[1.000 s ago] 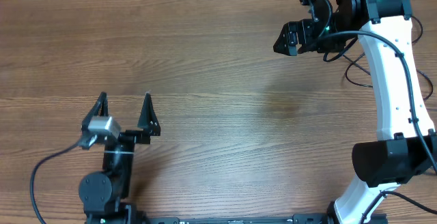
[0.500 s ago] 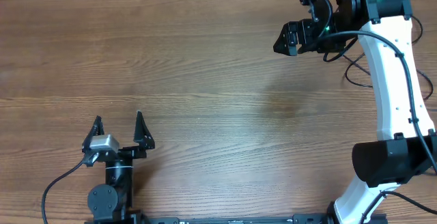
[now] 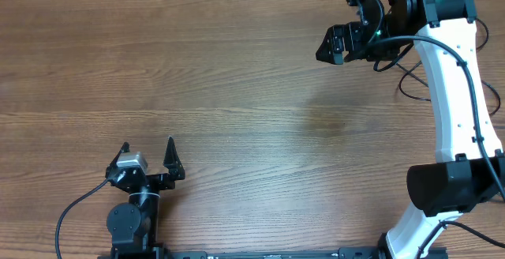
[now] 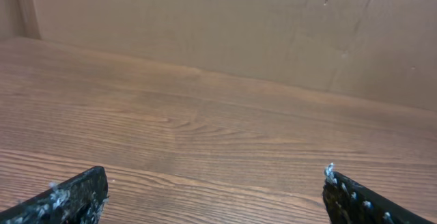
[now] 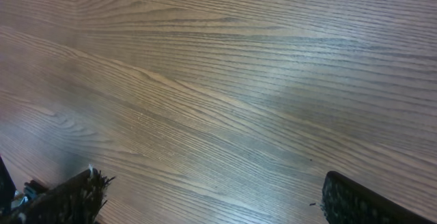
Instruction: Untangle cables
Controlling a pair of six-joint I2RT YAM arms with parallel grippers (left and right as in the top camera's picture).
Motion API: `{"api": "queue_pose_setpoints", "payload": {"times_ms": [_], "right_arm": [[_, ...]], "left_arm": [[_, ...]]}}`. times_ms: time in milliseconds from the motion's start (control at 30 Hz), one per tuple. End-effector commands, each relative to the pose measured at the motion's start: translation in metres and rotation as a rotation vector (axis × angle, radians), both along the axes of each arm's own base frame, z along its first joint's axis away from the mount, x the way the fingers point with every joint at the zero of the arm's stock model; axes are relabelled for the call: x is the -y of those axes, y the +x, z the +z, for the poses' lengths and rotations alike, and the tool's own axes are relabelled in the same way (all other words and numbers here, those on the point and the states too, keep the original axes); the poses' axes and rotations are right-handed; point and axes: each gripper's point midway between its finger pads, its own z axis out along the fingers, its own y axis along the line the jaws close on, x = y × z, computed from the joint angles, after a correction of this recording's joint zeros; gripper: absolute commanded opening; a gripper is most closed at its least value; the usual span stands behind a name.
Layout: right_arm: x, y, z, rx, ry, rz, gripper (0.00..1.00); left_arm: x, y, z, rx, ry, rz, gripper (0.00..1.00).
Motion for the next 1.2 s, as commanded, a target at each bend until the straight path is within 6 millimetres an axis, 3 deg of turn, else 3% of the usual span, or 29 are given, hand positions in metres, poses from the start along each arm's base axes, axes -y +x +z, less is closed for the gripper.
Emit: {"api": "queue_pose_setpoints", "payload": {"times_ms": [0,1067,1167], "right_arm": [[0.0003,-0.0034,0.0139,0.044,0.003,0.007,1.00],[0.0003,-0.0034,0.0139,0.044,0.003,0.007,1.00],[0.0091,-0.0015,0.0105,0.049,-0.050,-0.010,1.00]], "left_arm": [[0.0011,-0.0003,0.0004,0.006,0.010,-0.005,1.00],[0.0010,-0.0003,0.0001,0.005,0.011,-0.004,1.00],[0.0011,-0.0003,0.0002,0.005,0.011,-0.005,0.99]]}}
